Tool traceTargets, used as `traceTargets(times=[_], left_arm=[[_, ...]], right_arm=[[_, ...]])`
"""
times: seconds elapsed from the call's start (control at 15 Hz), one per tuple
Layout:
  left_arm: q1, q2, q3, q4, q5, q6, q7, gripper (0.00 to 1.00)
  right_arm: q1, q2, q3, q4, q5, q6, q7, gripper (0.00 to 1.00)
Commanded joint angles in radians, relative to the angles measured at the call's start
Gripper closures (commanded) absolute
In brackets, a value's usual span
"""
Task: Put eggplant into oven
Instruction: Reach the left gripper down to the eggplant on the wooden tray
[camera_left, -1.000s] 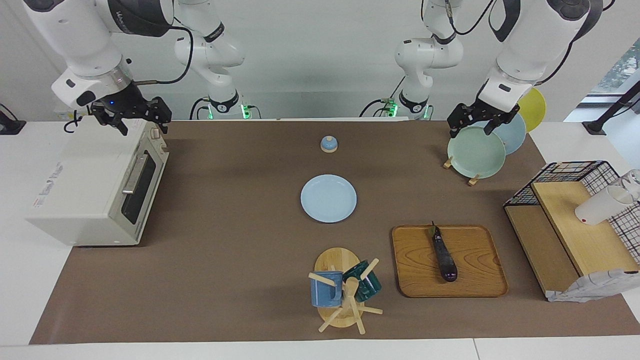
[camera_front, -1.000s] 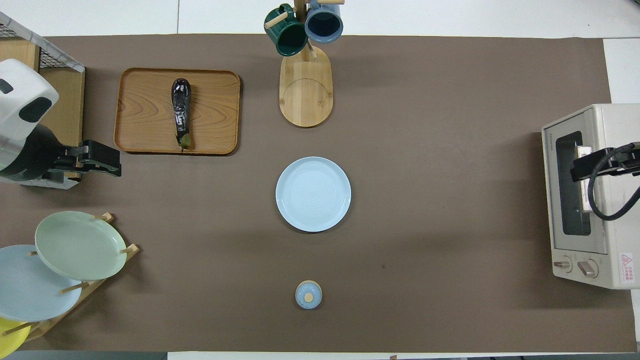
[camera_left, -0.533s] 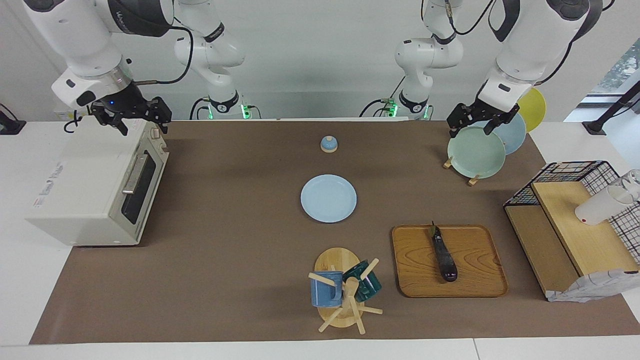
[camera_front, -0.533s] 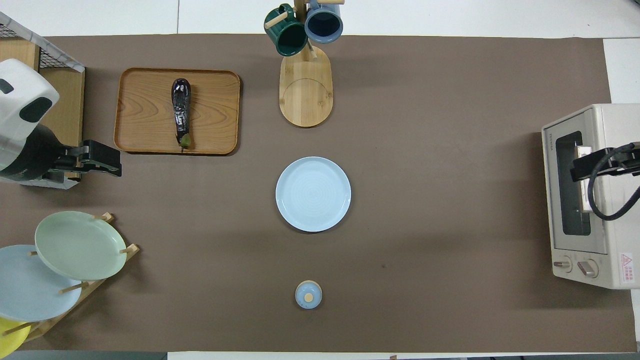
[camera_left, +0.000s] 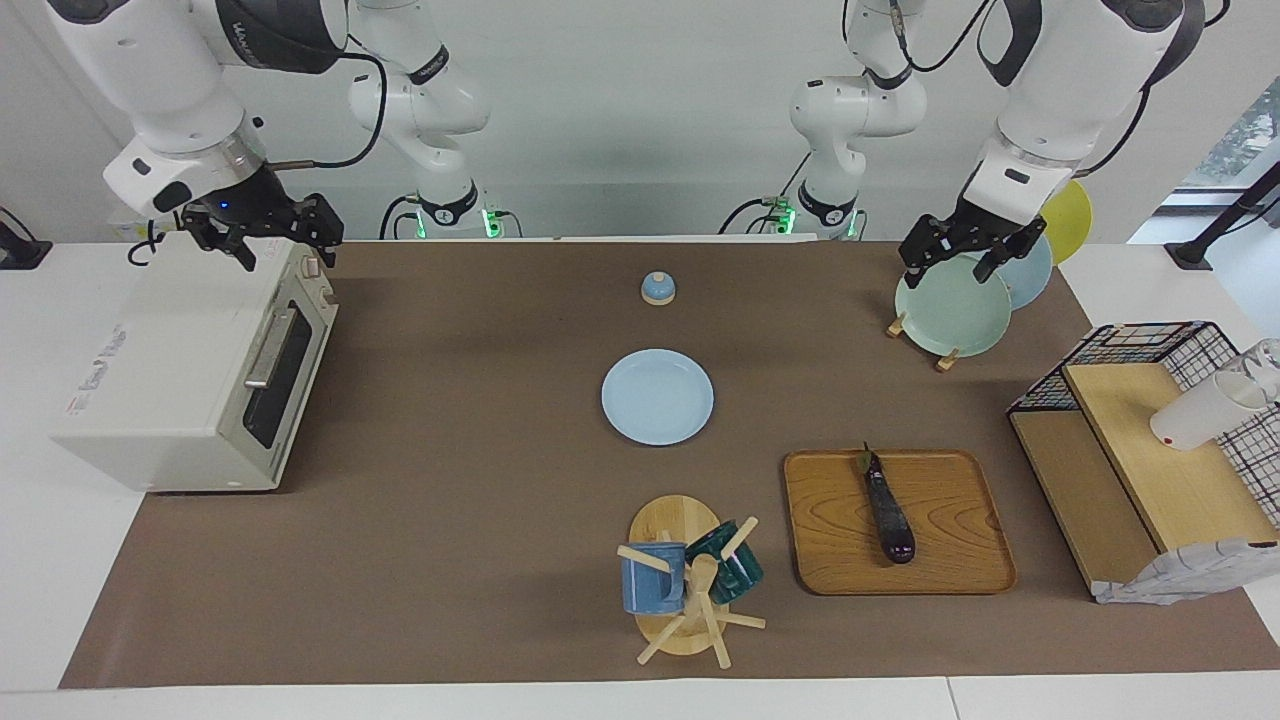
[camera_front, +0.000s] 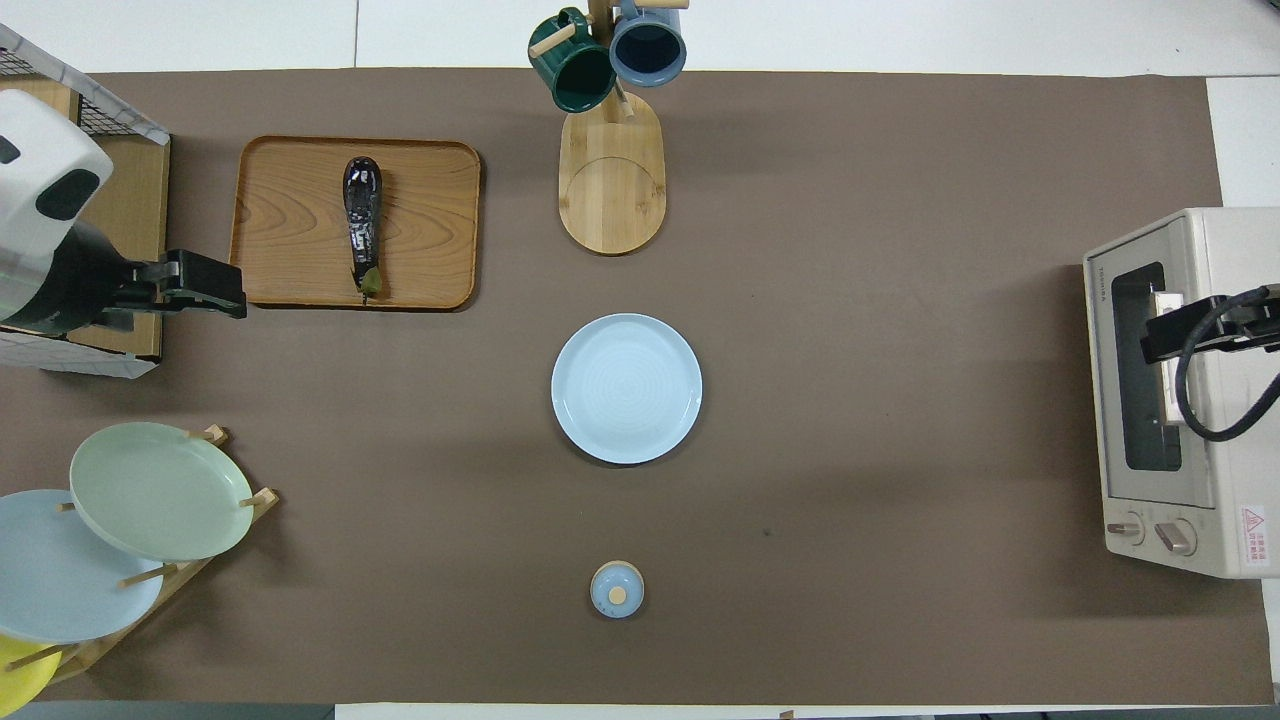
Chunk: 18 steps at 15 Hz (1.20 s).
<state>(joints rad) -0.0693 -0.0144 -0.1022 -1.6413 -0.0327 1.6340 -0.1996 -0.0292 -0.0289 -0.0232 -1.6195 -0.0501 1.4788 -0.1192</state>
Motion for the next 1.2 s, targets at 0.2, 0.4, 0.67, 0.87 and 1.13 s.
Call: traceTargets(times=[0.2, 0.4, 0.67, 0.87, 1.13], left_arm=[[0.008, 0.235, -0.002, 0.098, -0.006, 0.128, 0.002, 0.00], [0.011, 0.327, -0.002, 0.129, -0.006, 0.197, 0.017, 0.00], [0.013, 0.422, -0.001, 0.165, -0.001, 0.279, 0.064, 0.00], [0.014, 0.528, 0.004, 0.248, 0.001, 0.305, 0.101, 0.00], [0.006, 0.646, 0.006, 0.305, 0.007, 0.403, 0.120, 0.00]], right_arm=[[-0.011, -0.014, 0.003, -0.017, 0.030, 0.012, 0.010, 0.00], [-0.011, -0.014, 0.005, -0.017, 0.030, 0.012, 0.010, 0.00], [-0.011, -0.014, 0.003, -0.017, 0.030, 0.012, 0.010, 0.00], [-0.011, -0.014, 0.005, -0.017, 0.030, 0.012, 0.010, 0.00], [-0.011, -0.014, 0.005, -0.017, 0.030, 0.012, 0.010, 0.00]])
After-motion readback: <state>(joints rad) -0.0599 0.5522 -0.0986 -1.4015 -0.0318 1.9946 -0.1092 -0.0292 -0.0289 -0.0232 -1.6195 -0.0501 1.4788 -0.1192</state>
